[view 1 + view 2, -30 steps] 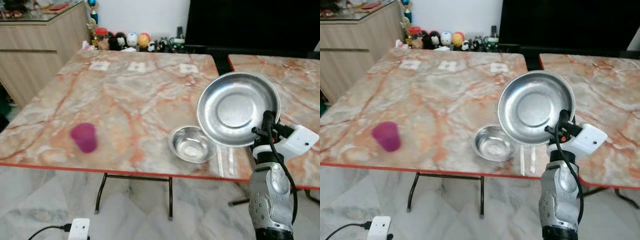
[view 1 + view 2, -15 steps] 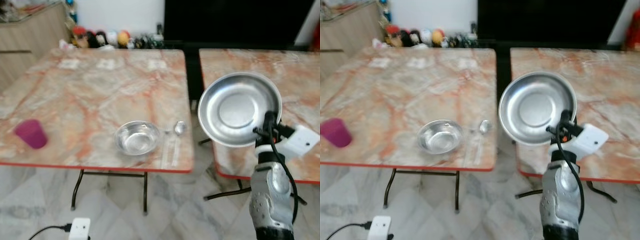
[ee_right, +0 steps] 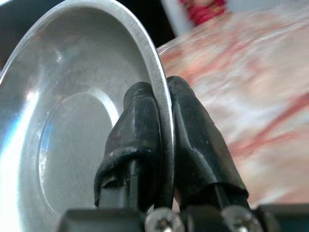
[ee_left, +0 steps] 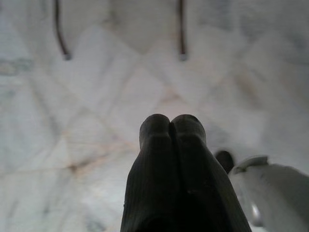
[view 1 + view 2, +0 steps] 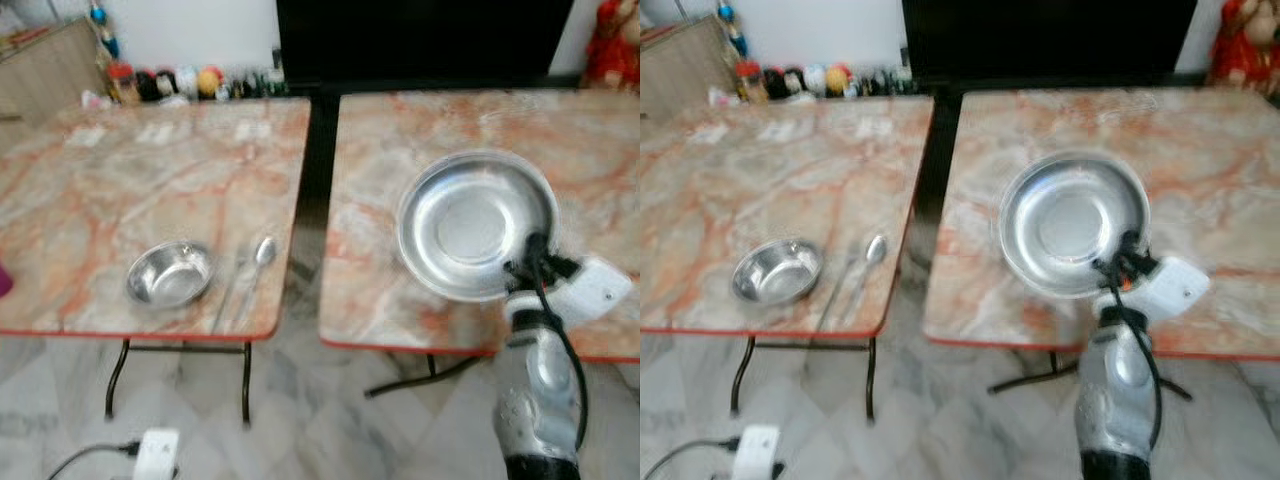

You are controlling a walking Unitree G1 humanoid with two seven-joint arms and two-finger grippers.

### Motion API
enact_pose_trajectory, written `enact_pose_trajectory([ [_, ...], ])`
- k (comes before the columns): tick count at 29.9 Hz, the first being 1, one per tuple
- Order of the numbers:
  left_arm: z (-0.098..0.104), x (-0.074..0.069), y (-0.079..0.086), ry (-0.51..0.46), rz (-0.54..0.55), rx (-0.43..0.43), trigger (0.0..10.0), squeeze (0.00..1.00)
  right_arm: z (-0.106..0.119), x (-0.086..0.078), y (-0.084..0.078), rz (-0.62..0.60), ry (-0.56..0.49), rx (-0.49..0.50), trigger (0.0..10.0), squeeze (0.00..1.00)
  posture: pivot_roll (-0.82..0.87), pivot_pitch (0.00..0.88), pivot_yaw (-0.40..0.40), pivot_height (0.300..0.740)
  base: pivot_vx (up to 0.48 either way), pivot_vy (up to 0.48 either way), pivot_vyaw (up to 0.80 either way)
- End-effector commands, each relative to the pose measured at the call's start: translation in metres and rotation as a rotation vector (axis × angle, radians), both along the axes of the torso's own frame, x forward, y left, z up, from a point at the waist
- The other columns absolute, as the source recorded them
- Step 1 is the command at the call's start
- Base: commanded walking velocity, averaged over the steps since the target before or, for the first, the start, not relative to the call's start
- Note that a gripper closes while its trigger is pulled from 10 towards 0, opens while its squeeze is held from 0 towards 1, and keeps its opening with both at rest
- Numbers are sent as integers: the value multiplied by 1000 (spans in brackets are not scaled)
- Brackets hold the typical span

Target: Setting the table

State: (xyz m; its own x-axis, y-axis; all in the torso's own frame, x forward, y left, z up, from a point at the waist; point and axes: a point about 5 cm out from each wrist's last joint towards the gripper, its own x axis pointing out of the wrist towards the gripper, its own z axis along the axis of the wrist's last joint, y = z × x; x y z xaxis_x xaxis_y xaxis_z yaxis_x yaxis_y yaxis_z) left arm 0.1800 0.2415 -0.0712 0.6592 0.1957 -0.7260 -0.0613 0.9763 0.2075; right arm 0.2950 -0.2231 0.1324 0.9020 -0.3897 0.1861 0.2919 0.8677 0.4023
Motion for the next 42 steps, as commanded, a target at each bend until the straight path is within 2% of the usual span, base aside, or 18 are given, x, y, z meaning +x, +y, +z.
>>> enact_pose_trajectory([
  [1,0,-4,8,20,-2,21,10000,0,4,1,6,14,-22,-4,10000,0,-52,0,43,740,0,-442,0],
  [9,-2,-8,6,30,-11,17,10000,0,-1,-6,-5,-27,5,-7,10000,0,-57,0,37,740,0,-406,0],
  [14,-4,-11,5,33,-8,17,10000,0,-3,-7,-13,-67,17,5,10000,0,-54,0,33,740,0,0,0],
  [17,-5,-12,4,35,-9,17,10000,0,-6,-5,-20,-117,31,89,10000,0,-47,0,30,740,0,0,0],
  [19,-5,-13,4,36,-10,18,10000,0,-7,-3,-20,-117,40,99,10000,0,-47,0,30,740,0,0,0],
  [23,-5,-14,5,37,-9,19,10000,0,-9,4,-20,-132,54,188,10000,0,-44,0,29,740,0,0,0],
  [27,-5,-15,5,36,-9,21,10000,0,-9,9,-20,-145,64,214,10000,0,-38,0,28,740,0,0,0],
  [30,-5,-14,5,32,-12,22,10000,0,-10,13,-18,-174,110,213,10000,0,-36,0,28,740,0,0,0],
  [34,-4,-13,5,26,-12,22,10000,0,-19,4,-18,-277,173,183,10000,0,-30,0,23,740,0,0,0],
  [42,-2,-9,4,13,-17,25,10000,0,-37,-8,-22,-369,253,272,10000,0,-33,0,27,740,0,0,0],
])
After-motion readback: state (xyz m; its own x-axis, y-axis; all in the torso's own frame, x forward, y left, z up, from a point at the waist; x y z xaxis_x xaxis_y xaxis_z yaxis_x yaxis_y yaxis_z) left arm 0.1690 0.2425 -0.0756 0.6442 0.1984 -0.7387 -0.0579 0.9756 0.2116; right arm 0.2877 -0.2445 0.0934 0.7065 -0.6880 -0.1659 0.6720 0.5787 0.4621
